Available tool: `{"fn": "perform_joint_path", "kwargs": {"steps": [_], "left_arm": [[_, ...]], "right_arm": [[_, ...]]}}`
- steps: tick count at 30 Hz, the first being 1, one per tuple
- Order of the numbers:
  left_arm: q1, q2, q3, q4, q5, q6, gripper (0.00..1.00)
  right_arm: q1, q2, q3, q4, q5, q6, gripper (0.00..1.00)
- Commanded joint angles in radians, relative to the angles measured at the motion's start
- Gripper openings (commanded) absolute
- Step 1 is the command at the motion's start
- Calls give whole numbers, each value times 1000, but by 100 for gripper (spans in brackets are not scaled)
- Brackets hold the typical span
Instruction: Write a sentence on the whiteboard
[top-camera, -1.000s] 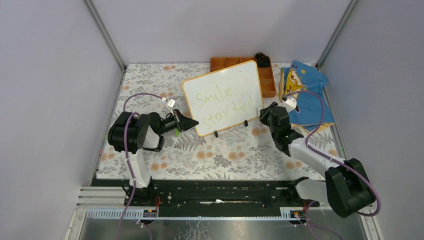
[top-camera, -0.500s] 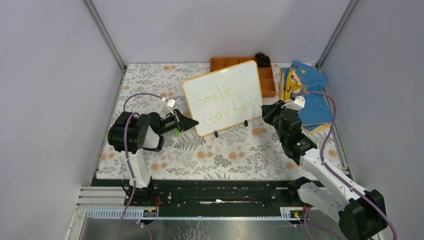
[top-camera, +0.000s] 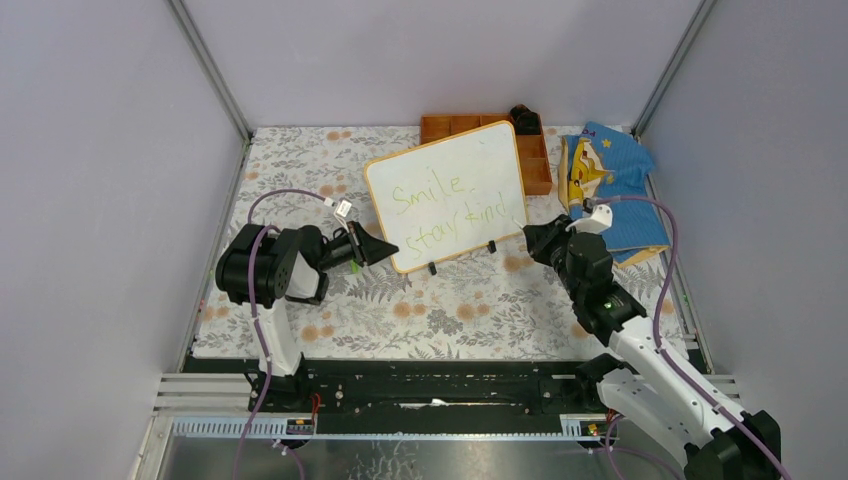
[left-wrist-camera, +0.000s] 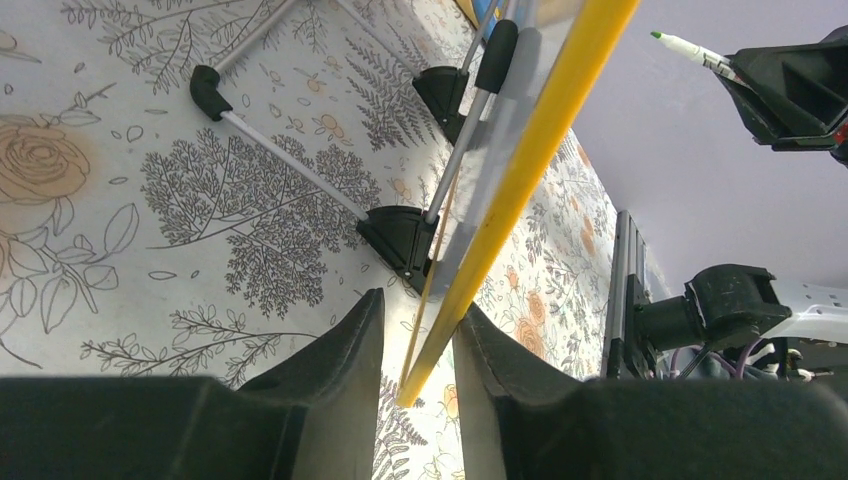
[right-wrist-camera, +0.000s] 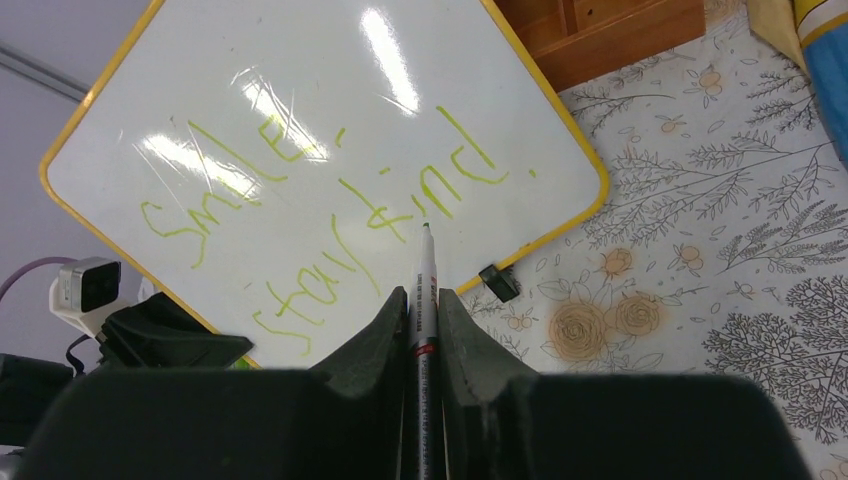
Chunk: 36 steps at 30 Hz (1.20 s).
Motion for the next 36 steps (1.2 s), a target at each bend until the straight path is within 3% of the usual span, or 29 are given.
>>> {"fn": "perform_joint_path", "kwargs": {"steps": [1,7,18,22,24,27,31,36], "left_arm": [[-9,-18,-20,-54,-38,33,37],[-13,-46,-32,-57,-42,39,41],[-13,-210,-62,-252,-87,143,61],[-13,-261,-76,-292,-106,139,76],[-17,-304,-94,-320,-145,125,96],[-16,-414,-128,-379,-207,108,99],[-16,-672,-49,-839,-428,236,99],[-13,-922,216,-1513,-973,204,99]], "right_arm": [[9,-36,-2,-4,-38,-28,0],[9,-62,-14,-15,-49,-44,0],[9,-79,-17,-12,-75,-43,0],[9,-99,-17,-16,-82,-43,0],[9,-105,-17,-16,-88,-42,0],[9,-110,-17,-11,-103,-39,0],[9,-121,-15,4,-146,-46,0],[43,-158,20,-25,-188,-110,0]]}}
